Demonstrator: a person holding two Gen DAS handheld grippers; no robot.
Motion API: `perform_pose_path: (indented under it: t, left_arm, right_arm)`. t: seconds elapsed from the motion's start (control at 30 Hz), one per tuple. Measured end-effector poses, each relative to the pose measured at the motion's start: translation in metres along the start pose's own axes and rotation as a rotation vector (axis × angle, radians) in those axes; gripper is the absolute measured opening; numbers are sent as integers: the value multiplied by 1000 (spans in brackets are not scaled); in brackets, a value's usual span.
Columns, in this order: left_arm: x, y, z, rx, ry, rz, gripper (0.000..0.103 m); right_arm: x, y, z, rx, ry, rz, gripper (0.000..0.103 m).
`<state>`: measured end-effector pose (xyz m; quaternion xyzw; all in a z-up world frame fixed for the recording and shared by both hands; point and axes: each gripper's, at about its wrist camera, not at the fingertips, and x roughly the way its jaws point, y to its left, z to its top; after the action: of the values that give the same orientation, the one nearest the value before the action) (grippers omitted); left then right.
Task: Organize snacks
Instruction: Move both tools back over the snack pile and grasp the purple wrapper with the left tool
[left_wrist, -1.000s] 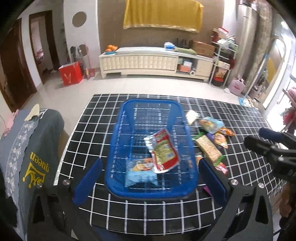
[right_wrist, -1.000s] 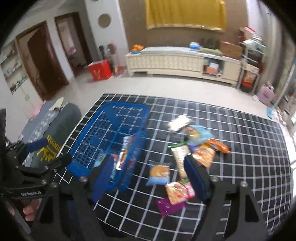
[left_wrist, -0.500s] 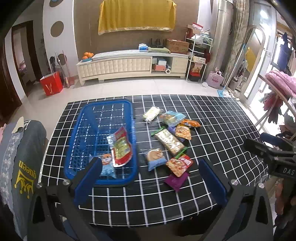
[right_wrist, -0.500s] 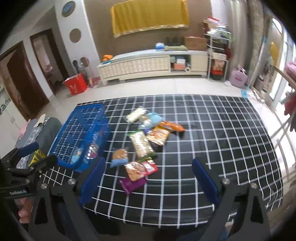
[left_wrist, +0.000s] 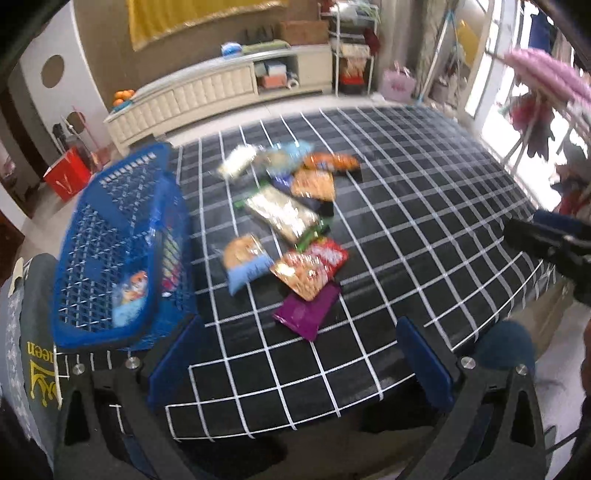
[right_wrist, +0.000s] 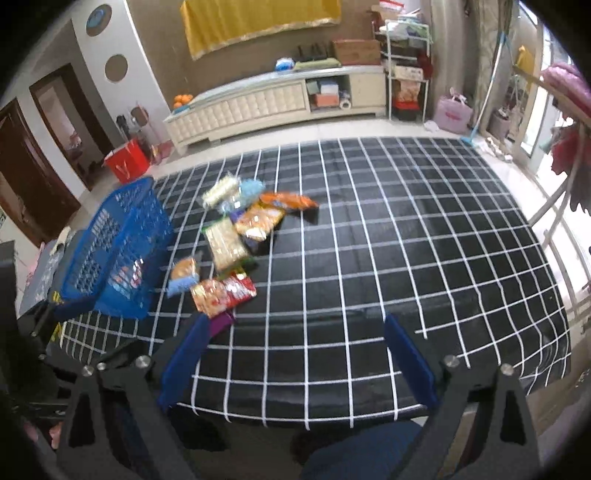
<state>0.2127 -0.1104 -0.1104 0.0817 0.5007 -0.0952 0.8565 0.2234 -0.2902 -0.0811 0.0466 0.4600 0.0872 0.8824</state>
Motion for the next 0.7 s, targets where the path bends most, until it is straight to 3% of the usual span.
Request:
perform_pose_path:
  t: [0.47,0.7]
  left_arm:
    - [96,10,-5,21,202,-132,103]
    - [134,13,5,50,241,-112,103]
  right_arm:
    - [66,-12,-25,37,149,14,97]
    - [89,-14,-31,60,210,19,97]
